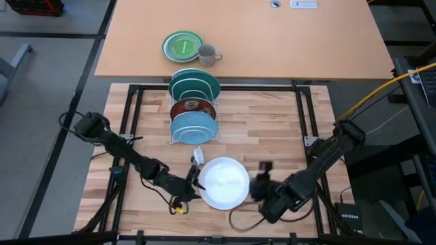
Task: Sort dishes
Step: Put the white plate into the white dish rack
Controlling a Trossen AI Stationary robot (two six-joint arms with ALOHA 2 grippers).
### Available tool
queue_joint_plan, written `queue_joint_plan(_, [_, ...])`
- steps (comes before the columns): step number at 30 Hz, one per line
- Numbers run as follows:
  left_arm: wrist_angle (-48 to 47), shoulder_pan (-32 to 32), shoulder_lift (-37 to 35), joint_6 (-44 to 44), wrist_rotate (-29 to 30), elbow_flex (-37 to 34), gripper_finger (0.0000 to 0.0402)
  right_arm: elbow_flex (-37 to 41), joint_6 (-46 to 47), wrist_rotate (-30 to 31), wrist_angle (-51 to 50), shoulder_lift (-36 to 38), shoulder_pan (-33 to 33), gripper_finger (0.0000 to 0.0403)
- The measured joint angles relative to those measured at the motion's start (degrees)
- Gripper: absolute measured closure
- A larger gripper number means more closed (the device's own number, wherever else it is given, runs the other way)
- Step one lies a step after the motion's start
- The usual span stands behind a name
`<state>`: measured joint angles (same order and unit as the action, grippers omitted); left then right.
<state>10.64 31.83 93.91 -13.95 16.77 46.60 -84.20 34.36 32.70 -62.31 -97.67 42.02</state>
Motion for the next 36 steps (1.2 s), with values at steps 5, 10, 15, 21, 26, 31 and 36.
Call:
queue_joint_plan(5, [-9.7,0.2,3.2,-6.8,0.0,4.5,0.0238,2.4,19.4,1.6,-13.3,3.1,-0.5,0.0295])
queue_joint_plan(10, [-12.1,0.1,5.0,-12.3,0.0,6.0,0.0238,9.0,35.4,-3.0,-12.5,4.2,-0.5,0.0295])
queue_joint_plan(15, [-13.5,0.0,6.0,-15.6,0.0,6.0,0.0238,16.5,39.1,-8.2,-1.0,5.7,-0.5,0.0295])
queue_joint_plan(21, [-14.8,-0.3,6.1,-16.6,0.1,6.0,0.0238,24.7,38.8,-6.3,15.8,8.6,-0.6,0.0295])
queue_joint_plan(26, [-14.8,-1.0,6.0,-16.5,0.2,6.0,0.0238,34.1,39.2,-6.2,28.2,12.5,-2.5,0.0295])
queue_joint_plan(31, [-14.7,-1.9,6.0,-16.6,0.2,6.0,0.024,45.7,38.7,-7.4,46.9,15.5,-6.0,0.0295])
queue_joint_plan(36, [-14.7,-2.7,6.3,-18.1,0.2,6.0,0.0257,53.4,38.7,-7.8,62.1,15.7,-8.7,0.0295])
